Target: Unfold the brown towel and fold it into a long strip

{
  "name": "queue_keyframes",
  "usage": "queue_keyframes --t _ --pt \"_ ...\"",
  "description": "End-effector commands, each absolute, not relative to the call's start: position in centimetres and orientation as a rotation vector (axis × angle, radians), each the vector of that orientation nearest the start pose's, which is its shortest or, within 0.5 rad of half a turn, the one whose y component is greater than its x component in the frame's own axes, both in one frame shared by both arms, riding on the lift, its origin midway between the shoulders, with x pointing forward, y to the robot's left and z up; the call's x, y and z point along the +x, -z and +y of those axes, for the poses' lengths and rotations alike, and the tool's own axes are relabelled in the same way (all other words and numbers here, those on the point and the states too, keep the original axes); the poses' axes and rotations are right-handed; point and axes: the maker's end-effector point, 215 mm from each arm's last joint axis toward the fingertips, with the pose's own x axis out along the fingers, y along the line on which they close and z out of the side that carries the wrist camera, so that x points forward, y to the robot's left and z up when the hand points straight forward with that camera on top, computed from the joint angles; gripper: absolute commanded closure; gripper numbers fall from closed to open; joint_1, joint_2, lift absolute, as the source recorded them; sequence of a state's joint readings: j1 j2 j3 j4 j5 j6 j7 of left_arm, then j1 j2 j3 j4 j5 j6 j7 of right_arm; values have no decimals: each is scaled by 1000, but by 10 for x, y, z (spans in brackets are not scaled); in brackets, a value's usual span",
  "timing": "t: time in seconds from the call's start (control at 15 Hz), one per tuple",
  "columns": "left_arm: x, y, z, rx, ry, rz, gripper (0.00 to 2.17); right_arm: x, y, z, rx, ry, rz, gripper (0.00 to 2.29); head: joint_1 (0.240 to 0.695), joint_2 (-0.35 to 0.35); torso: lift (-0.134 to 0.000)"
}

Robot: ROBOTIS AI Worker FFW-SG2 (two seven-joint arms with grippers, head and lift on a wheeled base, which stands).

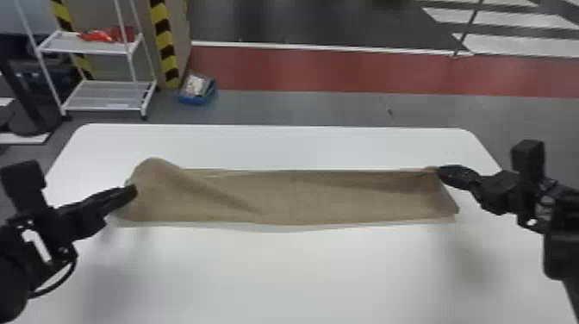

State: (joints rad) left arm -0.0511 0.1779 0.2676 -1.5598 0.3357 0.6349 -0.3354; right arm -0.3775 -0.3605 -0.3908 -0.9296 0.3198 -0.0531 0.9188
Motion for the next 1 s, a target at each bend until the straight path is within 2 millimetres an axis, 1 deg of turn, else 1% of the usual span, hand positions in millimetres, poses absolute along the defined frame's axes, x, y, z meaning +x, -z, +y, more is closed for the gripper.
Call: queue_keyframes --t 0.0,0.07,0.13,0.27,0.33,0.4,0.47,0.53,0.6,0.67,0.73,0.8,0.87,0.93 --pt "562 450 329 -334 139 488 1109 599 421 -448 -300 -427 391 1207 695 -103 -113" --pt "561 452 328 -336 142 497 1339 599 422 -447 -298 -428 392 1207 695 -107 -113" --pt "559 454 328 -340 145 506 1349 598 423 -448 -294 -425 395 1207 695 -109 -113" --pt "559 451 329 -340 145 505 1369 596 423 -451 -295 -420 395 1207 695 -112 -113" --pt "559 450 330 -343 144 505 1420 593 425 -455 -292 -413 398 1207 695 -115 -113" --pt "560 445 330 -342 146 495 1423 592 426 -457 -290 -410 398 1207 695 -116 -113" --pt "560 445 330 -343 144 493 1423 590 426 -460 -292 -406 400 1207 695 -117 -113" --pt "560 445 333 -342 138 493 1423 589 424 -465 -289 -393 395 1207 695 -118 -113" --pt "559 445 334 -343 135 495 1420 588 418 -477 -281 -363 381 1207 695 -120 -113" --pt "557 449 332 -348 140 510 1420 586 418 -482 -275 -351 377 1207 695 -122 -113" --pt "556 450 330 -345 141 513 1420 584 421 -483 -275 -350 382 1207 695 -131 -113" --pt "556 451 327 -339 146 517 1416 584 422 -482 -278 -352 385 1146 695 -137 -113" --pt "556 453 324 -339 149 520 1406 584 425 -482 -279 -343 388 775 695 -142 -113" --pt "556 454 321 -337 155 523 1389 584 427 -482 -283 -330 388 124 695 -145 -113"
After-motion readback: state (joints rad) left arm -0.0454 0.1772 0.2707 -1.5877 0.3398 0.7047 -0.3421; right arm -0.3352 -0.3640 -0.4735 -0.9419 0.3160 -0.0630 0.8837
